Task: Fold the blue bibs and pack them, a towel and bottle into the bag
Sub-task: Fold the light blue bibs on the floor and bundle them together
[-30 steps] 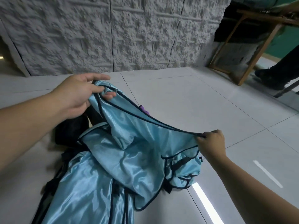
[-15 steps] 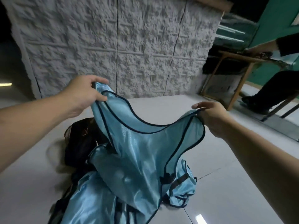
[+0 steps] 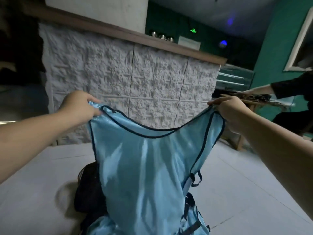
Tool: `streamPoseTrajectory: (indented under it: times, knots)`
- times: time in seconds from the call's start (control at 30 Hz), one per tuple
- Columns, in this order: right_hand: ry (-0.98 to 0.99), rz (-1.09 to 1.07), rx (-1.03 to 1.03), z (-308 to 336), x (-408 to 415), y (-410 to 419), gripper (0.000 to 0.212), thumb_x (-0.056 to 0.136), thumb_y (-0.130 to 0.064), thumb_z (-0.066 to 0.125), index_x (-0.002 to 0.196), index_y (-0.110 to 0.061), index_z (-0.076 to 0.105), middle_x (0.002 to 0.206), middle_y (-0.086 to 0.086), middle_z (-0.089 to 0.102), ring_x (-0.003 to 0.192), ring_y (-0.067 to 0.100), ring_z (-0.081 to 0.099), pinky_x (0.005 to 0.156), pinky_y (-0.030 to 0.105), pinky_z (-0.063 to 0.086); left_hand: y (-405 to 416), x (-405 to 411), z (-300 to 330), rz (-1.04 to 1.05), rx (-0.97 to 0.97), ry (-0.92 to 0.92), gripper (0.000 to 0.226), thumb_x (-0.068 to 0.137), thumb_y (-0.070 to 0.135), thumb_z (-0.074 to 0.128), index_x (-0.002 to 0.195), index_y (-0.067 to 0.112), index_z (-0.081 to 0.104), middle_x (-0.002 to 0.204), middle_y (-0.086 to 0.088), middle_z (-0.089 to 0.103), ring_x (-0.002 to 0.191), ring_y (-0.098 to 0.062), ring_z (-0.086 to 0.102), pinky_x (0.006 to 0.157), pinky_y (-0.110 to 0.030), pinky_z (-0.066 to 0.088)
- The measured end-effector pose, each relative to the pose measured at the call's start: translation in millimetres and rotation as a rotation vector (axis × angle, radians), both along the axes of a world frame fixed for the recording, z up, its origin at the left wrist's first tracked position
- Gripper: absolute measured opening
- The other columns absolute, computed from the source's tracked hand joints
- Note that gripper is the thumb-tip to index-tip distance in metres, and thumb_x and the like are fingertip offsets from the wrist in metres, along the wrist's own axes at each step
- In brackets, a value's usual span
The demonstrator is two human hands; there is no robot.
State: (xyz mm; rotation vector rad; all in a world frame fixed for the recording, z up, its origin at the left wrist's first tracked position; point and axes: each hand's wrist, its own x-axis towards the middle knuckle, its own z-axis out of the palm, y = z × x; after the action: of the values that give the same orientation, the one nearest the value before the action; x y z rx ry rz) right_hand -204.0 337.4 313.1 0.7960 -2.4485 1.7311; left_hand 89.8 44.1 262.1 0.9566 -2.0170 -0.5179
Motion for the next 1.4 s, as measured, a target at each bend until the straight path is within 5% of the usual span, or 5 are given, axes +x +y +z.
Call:
streamPoseTrajectory:
  times: [0.5, 0.9, 1.17, 1.3, 1.4]
  knots:
    - [-0.11, -0.012, 0.043, 4, 18, -2, 0.046, 0.096, 0.009, 0.033, 0.091, -0.012, 0.074, 0.086, 0.017, 0.068, 0.07, 0.03, 0.063, 0.07, 0.042, 0.058, 2, 23, -9, -0.102, 0.228, -0.097, 0.057, 0.081, 0.049, 0.081, 0.076, -0.004, 0.059, 0.068, -0.013, 0.052, 0.062, -0.023, 0.048, 0.061, -0.033, 0.033]
    - [-0.356, 0.24, -0.019, -1, 85, -52, 0.016, 0.093, 0.003, 0.06, 0.083, 0.002, 0.072, 0.071, 0.016, 0.068, 0.055, 0.025, 0.066, 0.064, 0.038, 0.06, 79, -31, 12, -0.38, 0.465, 0.126, 0.013, 0.09, 0.006, 0.074, 0.098, 0.006, 0.063, 0.085, -0.015, 0.062, 0.057, -0.02, 0.053, 0.048, -0.024, 0.041]
    - [-0.405, 0.368, -0.143, 3, 137, -75, 0.017, 0.09, 0.014, 0.053, 0.076, 0.005, 0.06, 0.064, 0.014, 0.056, 0.045, 0.02, 0.058, 0.045, 0.027, 0.052, 114, -61, 21, -0.474, 0.313, 0.23, 0.009, 0.091, 0.012, 0.064, 0.088, 0.019, 0.069, 0.088, -0.011, 0.071, 0.079, -0.026, 0.065, 0.067, -0.035, 0.051]
    - [-0.443, 0.463, -0.201, 10, 140, -68, 0.01, 0.096, 0.005, 0.056, 0.101, 0.012, 0.061, 0.08, 0.02, 0.066, 0.056, 0.023, 0.067, 0.059, 0.032, 0.061, 118, -48, 23, -0.709, 0.438, 0.252, 0.041, 0.072, 0.053, 0.083, 0.101, 0.026, 0.072, 0.103, -0.002, 0.077, 0.103, -0.023, 0.071, 0.091, -0.042, 0.054]
    - [-0.467, 0.572, -0.274, 10, 140, -59, 0.011, 0.1, -0.003, 0.056, 0.104, 0.007, 0.059, 0.079, 0.022, 0.066, 0.07, 0.032, 0.07, 0.078, 0.04, 0.064, 121, -43, 21, -0.61, 0.188, -0.014, 0.067, 0.067, 0.023, 0.095, 0.124, 0.033, 0.06, 0.108, 0.002, 0.072, 0.099, -0.018, 0.07, 0.087, -0.042, 0.059]
